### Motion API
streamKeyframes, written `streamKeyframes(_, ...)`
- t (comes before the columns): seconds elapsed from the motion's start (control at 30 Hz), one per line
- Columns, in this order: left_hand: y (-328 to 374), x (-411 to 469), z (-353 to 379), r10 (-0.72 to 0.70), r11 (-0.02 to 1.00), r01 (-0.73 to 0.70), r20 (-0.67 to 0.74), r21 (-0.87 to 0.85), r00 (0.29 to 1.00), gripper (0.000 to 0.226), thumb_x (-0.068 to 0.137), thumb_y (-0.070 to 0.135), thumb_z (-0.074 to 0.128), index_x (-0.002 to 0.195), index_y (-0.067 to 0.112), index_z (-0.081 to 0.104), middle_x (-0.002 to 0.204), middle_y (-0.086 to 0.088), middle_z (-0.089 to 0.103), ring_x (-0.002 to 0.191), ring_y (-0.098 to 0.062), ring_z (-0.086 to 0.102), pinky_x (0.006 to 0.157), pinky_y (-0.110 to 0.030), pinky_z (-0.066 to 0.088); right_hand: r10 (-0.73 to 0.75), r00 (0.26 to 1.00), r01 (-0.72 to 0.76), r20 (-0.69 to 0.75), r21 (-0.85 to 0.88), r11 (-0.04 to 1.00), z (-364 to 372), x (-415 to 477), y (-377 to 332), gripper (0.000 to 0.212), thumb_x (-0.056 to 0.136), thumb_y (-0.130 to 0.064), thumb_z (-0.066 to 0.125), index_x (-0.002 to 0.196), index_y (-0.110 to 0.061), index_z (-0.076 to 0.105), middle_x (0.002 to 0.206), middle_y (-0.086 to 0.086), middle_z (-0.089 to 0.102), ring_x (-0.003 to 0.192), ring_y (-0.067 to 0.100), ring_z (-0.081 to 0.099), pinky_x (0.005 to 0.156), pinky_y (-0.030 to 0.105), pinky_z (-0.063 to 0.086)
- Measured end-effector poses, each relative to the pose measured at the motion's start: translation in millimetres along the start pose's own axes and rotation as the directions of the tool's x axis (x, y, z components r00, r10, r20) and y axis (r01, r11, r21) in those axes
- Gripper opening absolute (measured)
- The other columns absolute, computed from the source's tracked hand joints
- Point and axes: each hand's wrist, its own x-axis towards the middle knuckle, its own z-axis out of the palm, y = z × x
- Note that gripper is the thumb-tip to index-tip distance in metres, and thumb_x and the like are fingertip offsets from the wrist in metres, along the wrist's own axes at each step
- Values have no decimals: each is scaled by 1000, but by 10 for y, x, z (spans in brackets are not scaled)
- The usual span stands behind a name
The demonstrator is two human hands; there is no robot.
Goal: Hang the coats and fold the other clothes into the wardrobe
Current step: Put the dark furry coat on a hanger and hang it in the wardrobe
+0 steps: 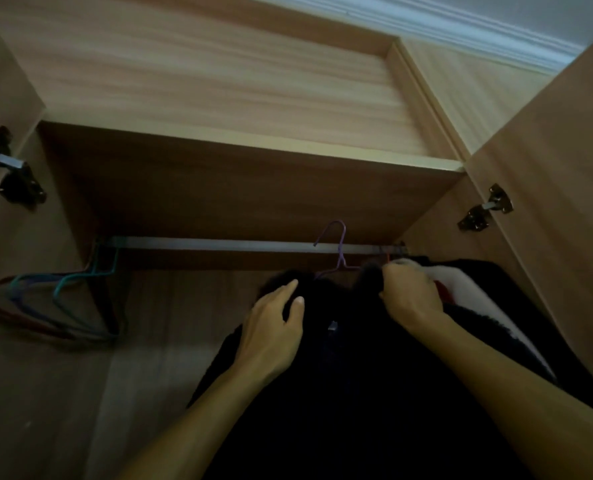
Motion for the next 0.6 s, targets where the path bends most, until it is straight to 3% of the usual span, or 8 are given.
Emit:
streamKeyframes(0.07, -65, 133, 108, 61, 989, -61, 0, 135, 998, 45, 99, 41, 34, 142, 28, 36, 148, 6, 38, 137, -12, 30, 114, -39, 24, -8, 999, 6, -33, -64, 998, 35, 160, 14, 4, 92, -9, 55, 92, -6, 58, 91, 12, 61, 84, 30, 62, 62, 38, 49)
streamKeyframes(0.23, -133, 390, 328, 191, 860, -200, 67, 470, 979, 46, 100, 43, 28, 144, 28, 33, 149, 5, 34, 139, -14, 22, 114, -36, 13, 3, 995, -15, -98, -122, 992, 227, 571, 200, 10, 94, -8, 49, 96, -6, 58, 92, 11, 60, 79, 28, 57, 61, 34, 42)
streamKeyframes(0.37, -226, 586, 460, 252, 843, -238, 37, 483, 967, 45, 100, 41, 29, 141, 26, 37, 142, 5, 42, 136, -15, 27, 112, -35, 17, 10, 990, -32, -143, -150, 988, 451, 836, 388, 20, 93, -6, 47, 74, -11, 47, 91, 11, 60, 86, 30, 61, 63, 34, 44)
streamKeyframes(0.47, -346, 669, 624, 298, 837, -259, -4, 481, 955, 45, 98, 43, 26, 136, 27, 44, 132, 9, 49, 129, -11, 35, 107, -31, 19, 6, 985, -36, -174, -174, 984, 673, 1022, 458, 15, 93, -4, 47, 90, -6, 62, 84, 9, 61, 87, 27, 64, 60, 32, 43)
streamKeyframes(0.6, -525, 732, 832, 315, 824, -254, -37, 506, 948, 52, 87, 46, 21, 128, 31, 51, 121, 13, 53, 119, -6, 41, 103, -27, 21, -56, 983, 17, -175, -218, 976, 986, 1232, 493, 23, 94, -3, 47, 107, -10, 64, 98, 8, 69, 83, 22, 67, 60, 32, 48)
